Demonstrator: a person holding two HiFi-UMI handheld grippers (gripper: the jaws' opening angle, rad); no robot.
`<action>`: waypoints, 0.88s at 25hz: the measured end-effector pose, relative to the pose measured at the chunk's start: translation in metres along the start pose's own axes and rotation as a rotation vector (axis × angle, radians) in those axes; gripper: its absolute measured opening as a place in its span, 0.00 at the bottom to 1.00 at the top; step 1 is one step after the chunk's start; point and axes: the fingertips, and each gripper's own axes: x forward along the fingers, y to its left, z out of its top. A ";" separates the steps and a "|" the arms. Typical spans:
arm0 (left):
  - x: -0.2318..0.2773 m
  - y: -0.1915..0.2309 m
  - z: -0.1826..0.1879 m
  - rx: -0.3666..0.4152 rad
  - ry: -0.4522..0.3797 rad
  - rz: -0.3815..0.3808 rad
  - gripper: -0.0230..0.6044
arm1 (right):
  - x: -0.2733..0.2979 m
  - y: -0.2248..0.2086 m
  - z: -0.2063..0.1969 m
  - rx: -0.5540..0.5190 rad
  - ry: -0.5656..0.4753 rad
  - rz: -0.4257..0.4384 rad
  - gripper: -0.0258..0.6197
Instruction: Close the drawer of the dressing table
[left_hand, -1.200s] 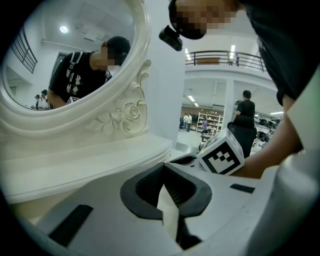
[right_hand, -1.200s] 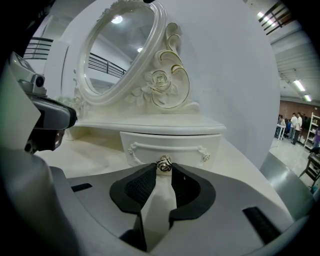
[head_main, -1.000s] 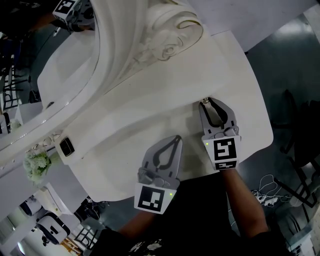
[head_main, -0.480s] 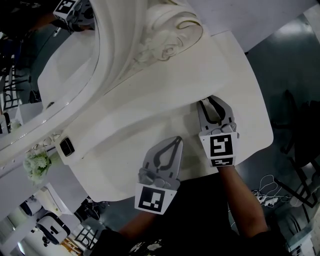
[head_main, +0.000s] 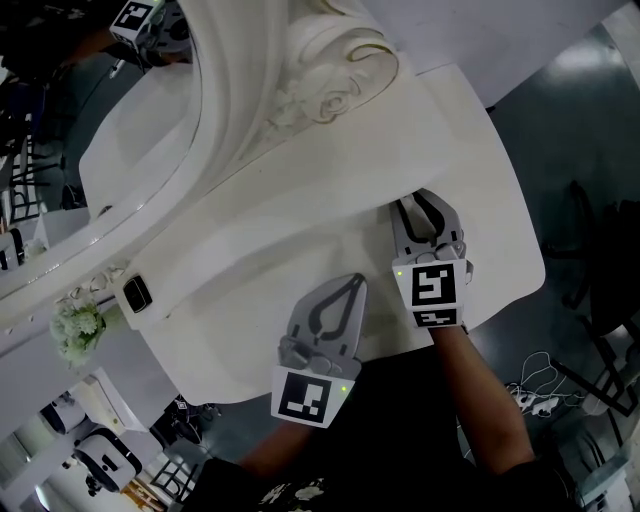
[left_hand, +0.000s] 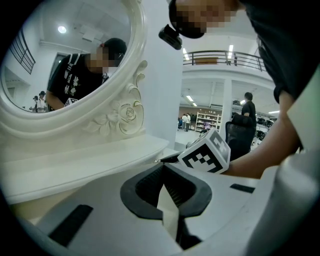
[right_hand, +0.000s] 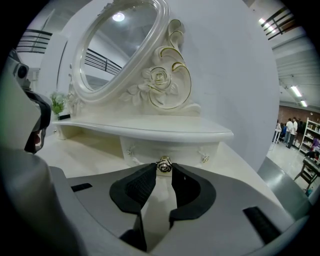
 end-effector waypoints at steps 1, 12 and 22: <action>-0.001 0.000 0.001 0.006 -0.002 0.003 0.04 | 0.000 0.001 -0.001 -0.003 0.001 0.004 0.18; -0.027 -0.004 0.016 -0.012 -0.088 0.052 0.04 | -0.039 -0.005 -0.007 -0.040 -0.023 -0.045 0.31; -0.057 -0.014 0.048 0.022 -0.207 0.091 0.04 | -0.114 0.007 0.038 -0.065 -0.161 -0.092 0.04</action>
